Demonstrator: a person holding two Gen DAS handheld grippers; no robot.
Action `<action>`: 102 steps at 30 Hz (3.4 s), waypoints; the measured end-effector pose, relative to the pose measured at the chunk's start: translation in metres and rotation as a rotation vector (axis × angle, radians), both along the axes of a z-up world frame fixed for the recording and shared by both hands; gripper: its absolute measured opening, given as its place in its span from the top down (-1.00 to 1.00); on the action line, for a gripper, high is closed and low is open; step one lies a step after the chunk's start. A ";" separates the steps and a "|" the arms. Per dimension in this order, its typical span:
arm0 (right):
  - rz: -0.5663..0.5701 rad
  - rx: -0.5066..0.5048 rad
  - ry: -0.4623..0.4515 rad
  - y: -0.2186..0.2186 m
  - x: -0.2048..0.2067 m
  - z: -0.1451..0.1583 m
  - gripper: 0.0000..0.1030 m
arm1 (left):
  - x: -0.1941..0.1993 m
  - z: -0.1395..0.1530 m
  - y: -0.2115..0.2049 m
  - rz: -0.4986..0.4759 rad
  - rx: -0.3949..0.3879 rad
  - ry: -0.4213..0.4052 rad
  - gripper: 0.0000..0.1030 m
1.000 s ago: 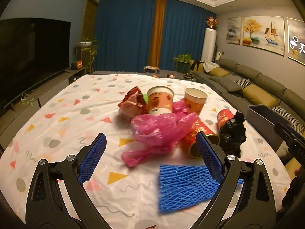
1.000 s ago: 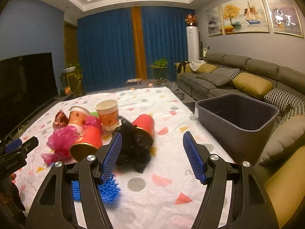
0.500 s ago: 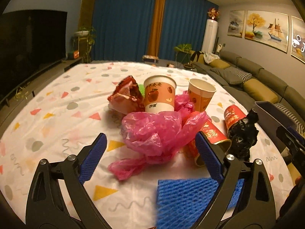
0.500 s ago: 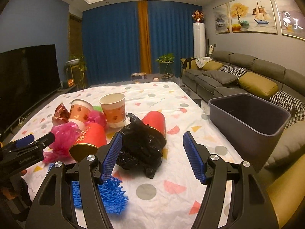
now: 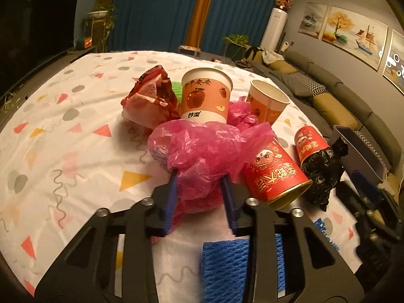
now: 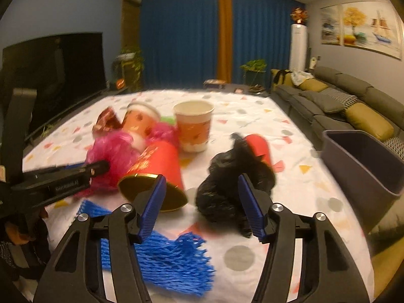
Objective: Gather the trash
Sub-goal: 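Grasp the pink plastic bag with the left gripper while the right grasps the red can, then carry the pink bag and red can over the grey bin with both grippers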
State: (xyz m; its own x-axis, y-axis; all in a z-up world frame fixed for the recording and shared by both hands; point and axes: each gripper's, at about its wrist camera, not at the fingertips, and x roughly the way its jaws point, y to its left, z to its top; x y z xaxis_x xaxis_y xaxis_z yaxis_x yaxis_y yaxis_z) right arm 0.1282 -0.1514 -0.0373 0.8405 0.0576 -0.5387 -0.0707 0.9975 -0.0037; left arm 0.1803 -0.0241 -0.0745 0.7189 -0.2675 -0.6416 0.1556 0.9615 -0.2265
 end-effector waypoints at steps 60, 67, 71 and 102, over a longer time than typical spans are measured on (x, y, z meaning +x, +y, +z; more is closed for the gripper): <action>-0.285 0.040 -0.235 -0.124 -0.066 0.080 0.94 | -0.049 0.102 -0.107 -0.256 -0.016 -0.276 0.59; -0.420 0.036 -0.261 -0.178 -0.081 0.083 0.94 | -0.045 0.119 -0.179 -0.366 -0.036 -0.301 0.59; -0.485 0.041 -0.274 -0.206 -0.085 0.085 0.94 | -0.041 0.125 -0.230 -0.424 -0.040 -0.310 0.59; -0.629 0.099 -0.215 -0.288 -0.061 0.062 0.94 | 0.010 0.084 -0.375 -0.586 -0.020 -0.237 0.59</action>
